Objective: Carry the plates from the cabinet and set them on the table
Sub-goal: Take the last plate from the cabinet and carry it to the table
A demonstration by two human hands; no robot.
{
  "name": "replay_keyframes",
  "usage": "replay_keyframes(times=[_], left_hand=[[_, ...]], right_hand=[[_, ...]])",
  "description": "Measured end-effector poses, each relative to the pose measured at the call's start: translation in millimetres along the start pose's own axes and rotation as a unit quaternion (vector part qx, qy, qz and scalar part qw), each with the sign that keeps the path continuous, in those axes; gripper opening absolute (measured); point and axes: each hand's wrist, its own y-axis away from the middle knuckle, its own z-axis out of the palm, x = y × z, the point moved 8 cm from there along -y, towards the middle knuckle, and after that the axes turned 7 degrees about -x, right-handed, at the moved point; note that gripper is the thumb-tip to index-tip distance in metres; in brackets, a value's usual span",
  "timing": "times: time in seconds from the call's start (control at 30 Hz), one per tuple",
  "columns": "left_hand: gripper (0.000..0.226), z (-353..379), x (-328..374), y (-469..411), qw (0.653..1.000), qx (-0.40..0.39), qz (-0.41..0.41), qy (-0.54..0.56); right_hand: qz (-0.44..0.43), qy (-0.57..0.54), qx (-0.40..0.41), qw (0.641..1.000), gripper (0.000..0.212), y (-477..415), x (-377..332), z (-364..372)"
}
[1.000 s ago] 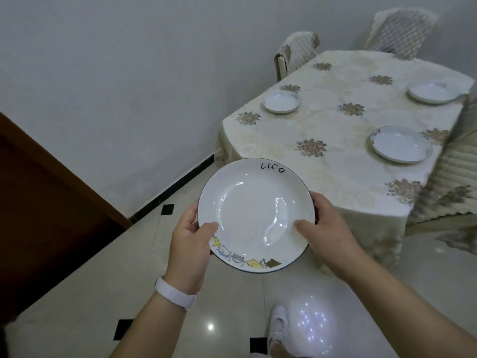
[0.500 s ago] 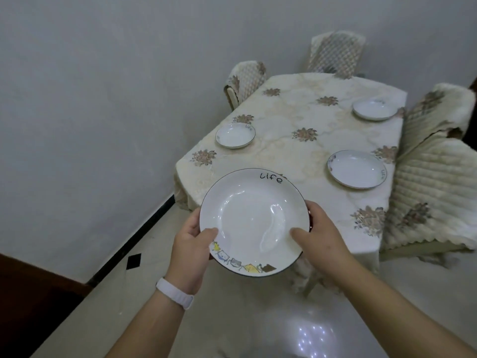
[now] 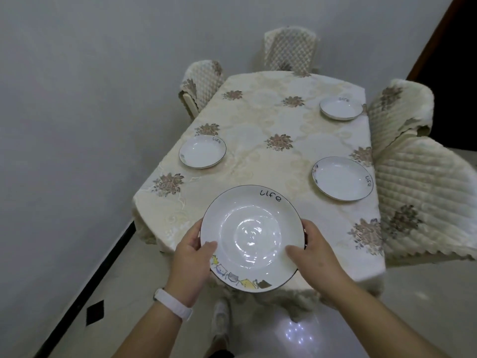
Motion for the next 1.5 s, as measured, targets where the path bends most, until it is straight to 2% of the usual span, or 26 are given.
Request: replay_keyframes(times=[0.27,0.47,0.67,0.87,1.07,1.3,1.5], left_hand=[[0.058,-57.7,-8.2,-98.0,0.998,-0.033,-0.035,-0.031],[0.059,-86.0,-32.3,-156.7,0.991,-0.078,-0.084,-0.063],[0.054,-76.2,-53.2,-188.5,0.977,-0.152,-0.097,-0.114],[0.059,-60.3,-69.1,-203.3,0.961,-0.203,-0.1,-0.162],[0.055,-58.7,-101.0,-209.5,0.948,-0.221,-0.133,-0.188],[0.046,-49.6,-127.8,-211.9,0.917,-0.235,-0.148,-0.286],[0.034,-46.3,-136.1,-213.4,0.905,-0.219,-0.162,-0.327]], right_hand=[[0.081,0.027,0.039,0.996,0.049,-83.0,-14.5,44.9],[0.13,0.025,0.078,0.988,0.056,-115.6,-12.4,71.5],[0.169,0.024,0.134,0.976,0.053,-118.5,3.1,73.9],[0.198,0.02,0.166,0.966,0.053,-119.4,25.9,70.3],[0.219,0.018,0.151,0.964,0.054,-125.2,53.9,75.0],[0.239,0.025,0.12,0.963,0.055,-138.0,88.7,73.2],[0.22,0.032,0.102,0.97,0.056,-147.4,99.7,68.1]])
